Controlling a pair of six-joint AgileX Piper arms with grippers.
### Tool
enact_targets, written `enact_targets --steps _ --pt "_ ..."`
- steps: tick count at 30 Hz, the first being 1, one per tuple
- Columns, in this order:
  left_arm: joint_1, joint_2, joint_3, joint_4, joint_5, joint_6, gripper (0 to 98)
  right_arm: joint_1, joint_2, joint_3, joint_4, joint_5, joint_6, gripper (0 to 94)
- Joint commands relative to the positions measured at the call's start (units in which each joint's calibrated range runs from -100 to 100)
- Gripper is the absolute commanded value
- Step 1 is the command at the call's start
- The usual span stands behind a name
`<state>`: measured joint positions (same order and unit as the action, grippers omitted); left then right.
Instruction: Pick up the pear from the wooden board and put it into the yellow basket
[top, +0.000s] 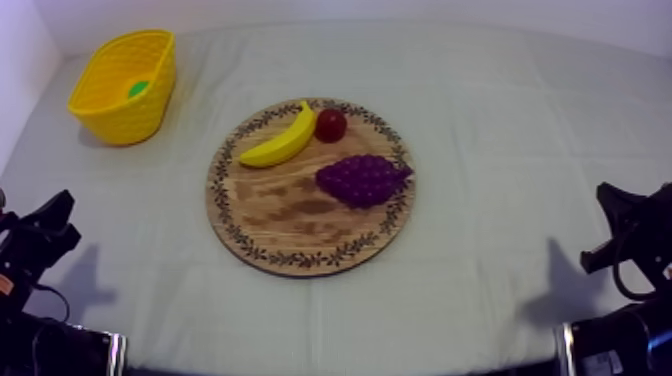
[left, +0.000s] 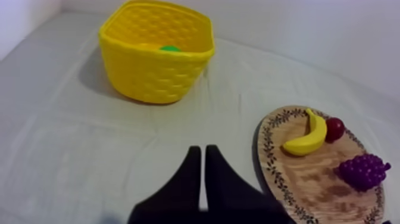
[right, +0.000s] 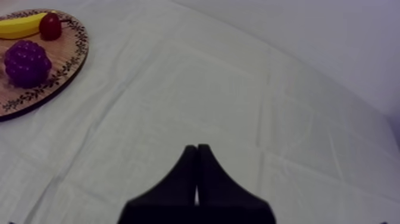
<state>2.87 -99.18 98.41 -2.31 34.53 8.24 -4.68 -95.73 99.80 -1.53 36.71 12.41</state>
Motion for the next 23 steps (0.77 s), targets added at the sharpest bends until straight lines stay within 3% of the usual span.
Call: enact_targets --steps 1,9,23 --pt "0.0 -0.4 -0.1 -0.04 0.9 -0.4 0.1 0.0 0.0 0.0 0.0 0.0 0.2 0.2" --pt "-0.2 -0.8 0.2 -0.09 1.9 2.3 0.1 0.0 0.0 0.0 0.0 0.0 0.2 0.2" --pt "-0.2 -0.8 0.2 -0.11 1.9 2.6 0.1 0.1 0.0 0.0 0.0 0.0 0.2 0.2"
